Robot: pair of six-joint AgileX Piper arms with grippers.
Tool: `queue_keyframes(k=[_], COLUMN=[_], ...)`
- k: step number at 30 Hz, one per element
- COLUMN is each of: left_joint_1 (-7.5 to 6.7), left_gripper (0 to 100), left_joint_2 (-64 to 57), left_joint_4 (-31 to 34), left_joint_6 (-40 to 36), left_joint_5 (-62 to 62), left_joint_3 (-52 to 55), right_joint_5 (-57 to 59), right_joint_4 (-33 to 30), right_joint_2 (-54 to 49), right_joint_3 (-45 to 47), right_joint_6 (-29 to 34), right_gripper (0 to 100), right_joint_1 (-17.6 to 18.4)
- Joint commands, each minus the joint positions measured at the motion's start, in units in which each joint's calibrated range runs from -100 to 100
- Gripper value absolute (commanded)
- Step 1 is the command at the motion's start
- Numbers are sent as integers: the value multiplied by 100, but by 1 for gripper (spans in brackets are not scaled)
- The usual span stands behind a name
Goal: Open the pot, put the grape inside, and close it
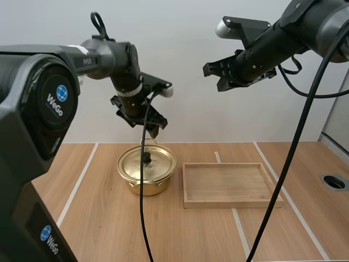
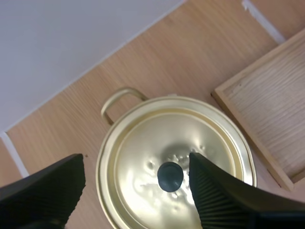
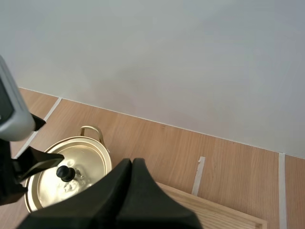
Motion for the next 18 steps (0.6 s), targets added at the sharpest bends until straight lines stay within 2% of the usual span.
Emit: queue_keyframes(k=[1, 11, 12, 13, 16, 17, 18], left_joint_1=[-11, -11, -11, -11, -11, -11, -11], left_gripper=[100, 100, 94, 79, 11, 1, 1], left_joint_2=[-354, -1320, -1398, -1471, -1629, -1689, -1741], left_joint_4=[49, 78, 78, 94, 246, 295, 366], left_joint_6=[-19, -28, -28, -66, -248, -248, -286], left_joint_5=[381, 548, 548, 548, 529, 460, 371], left_joint_3=[-495, -1475, -1491, -1491, -1502, -1507, -1518], right_joint_5=[119, 222, 222, 222, 222, 222, 222], right_joint_4=[34, 25, 25, 25, 25, 25, 25], right_joint_2=[-69, -69, -69, -69, -69, -69, -69], right_joint_3=[-1, -1, -1, -1, -1, -1, -1], right_joint_6=[-32, -32, -32, -32, -32, -32, -32], right_gripper=[0, 0, 0, 0, 0, 0, 0], right_joint_1=[-13, -13, -13, -13, -13, -13, -13])
